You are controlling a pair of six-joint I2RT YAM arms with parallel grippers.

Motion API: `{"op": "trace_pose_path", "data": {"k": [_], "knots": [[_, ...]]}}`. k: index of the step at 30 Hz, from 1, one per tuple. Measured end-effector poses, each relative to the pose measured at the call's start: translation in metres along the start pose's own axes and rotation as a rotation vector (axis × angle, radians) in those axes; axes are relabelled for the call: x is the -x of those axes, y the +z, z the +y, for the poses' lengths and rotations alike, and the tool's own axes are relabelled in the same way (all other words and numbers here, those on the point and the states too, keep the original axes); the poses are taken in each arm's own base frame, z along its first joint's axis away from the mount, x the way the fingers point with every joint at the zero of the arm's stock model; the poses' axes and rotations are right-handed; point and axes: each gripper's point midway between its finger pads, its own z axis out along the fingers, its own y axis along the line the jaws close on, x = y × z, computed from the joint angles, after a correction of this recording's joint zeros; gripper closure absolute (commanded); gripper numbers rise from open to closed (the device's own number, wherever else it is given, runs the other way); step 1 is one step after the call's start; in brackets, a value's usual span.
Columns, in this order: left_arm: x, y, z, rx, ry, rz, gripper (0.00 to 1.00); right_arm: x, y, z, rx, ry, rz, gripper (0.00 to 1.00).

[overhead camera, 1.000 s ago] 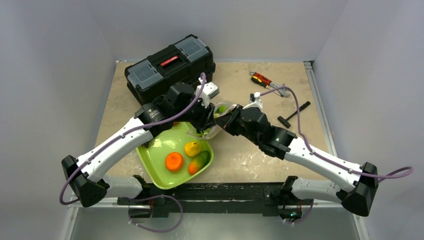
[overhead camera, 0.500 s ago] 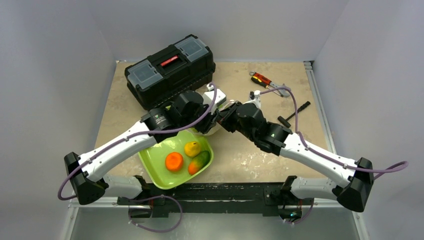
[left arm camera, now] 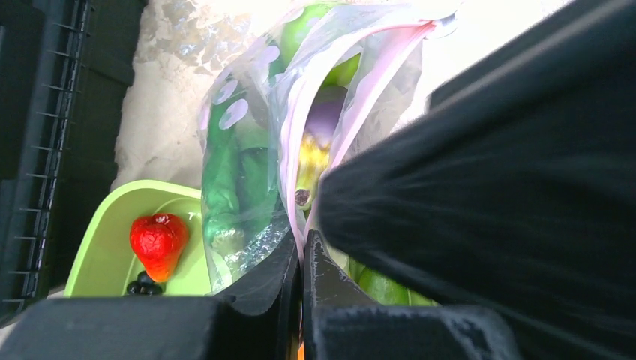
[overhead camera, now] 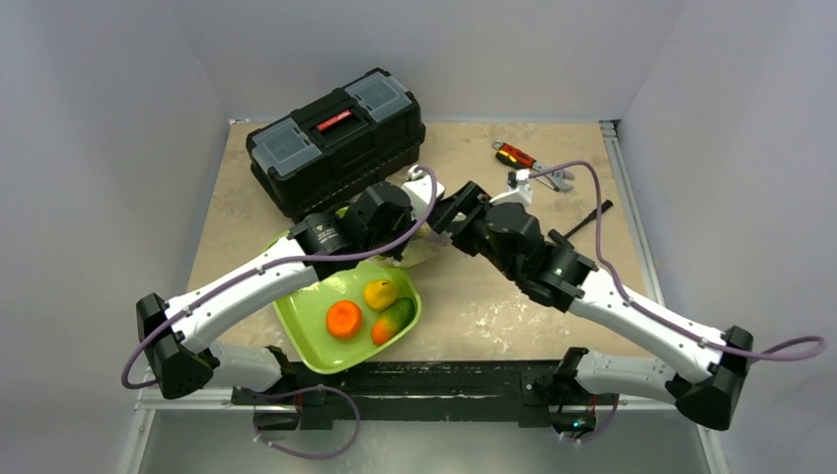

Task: Place the food in the zip-top bag and seal the zipper
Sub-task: Adjust the zipper food storage bag at the center of the board.

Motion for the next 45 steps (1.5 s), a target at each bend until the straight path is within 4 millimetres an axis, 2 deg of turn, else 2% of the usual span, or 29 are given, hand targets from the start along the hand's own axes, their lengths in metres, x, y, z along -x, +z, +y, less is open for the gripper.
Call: {"op": "trace_pose_path", "data": {"k": [3,6,8,11,13,17,19,21,24,26,31,35,38,40,43,45], "knots": [[0.000,0.000,-0.003,-0.015,0.001,-0.002,1.00,0.023,-0.025,0.008,0.059,-0.107,-0.062,0.18],[0.001,-0.001,-0.006,-0.040,0.000,-0.003,1.00,0.052,-0.064,0.010,0.135,-0.217,-0.155,0.10],[0.001,-0.001,-0.008,-0.065,-0.007,-0.002,1.00,0.067,-0.082,0.003,0.152,-0.272,-0.216,0.02],[-0.001,-0.001,-0.009,-0.109,-0.027,0.008,1.00,0.087,-0.096,-0.014,0.146,-0.340,-0.299,0.01],[-0.002,0.000,-0.006,-0.137,-0.049,0.018,1.00,0.092,-0.087,-0.023,0.120,-0.387,-0.304,0.01],[-0.002,-0.003,0.004,-0.193,-0.104,0.035,1.00,0.088,-0.037,-0.041,0.074,-0.504,-0.215,0.01],[0.000,-0.005,0.007,-0.218,-0.128,0.037,1.00,0.081,-0.010,-0.054,0.108,-0.536,-0.136,0.01],[0.003,-0.006,0.009,-0.242,-0.149,0.038,1.00,0.078,0.002,-0.065,0.189,-0.530,-0.088,0.01],[0.003,-0.005,0.009,-0.278,-0.183,0.053,1.00,0.068,0.001,-0.069,0.405,-0.522,-0.062,0.04],[0.002,-0.005,0.008,-0.298,-0.199,0.060,1.00,0.054,-0.006,-0.063,0.522,-0.551,-0.028,0.07],[0.002,-0.006,0.009,-0.312,-0.226,0.064,1.00,0.048,-0.019,-0.045,0.642,-0.678,-0.039,0.07],[0.002,-0.006,0.009,-0.318,-0.233,0.064,1.00,0.041,-0.020,-0.038,0.617,-0.774,-0.059,0.10],[0.002,-0.007,0.008,-0.325,-0.238,0.064,1.00,0.020,-0.017,-0.028,0.571,-0.872,-0.075,0.18],[0.002,-0.007,0.008,-0.327,-0.241,0.064,1.00,0.011,-0.014,-0.025,0.515,-0.935,-0.104,0.18],[0.002,-0.007,0.008,-0.331,-0.243,0.064,1.00,0.018,-0.002,-0.035,0.358,-1.023,-0.170,0.21],[0.002,-0.007,0.008,-0.332,-0.244,0.065,1.00,0.030,0.007,-0.046,0.240,-1.077,-0.206,0.29]]}}
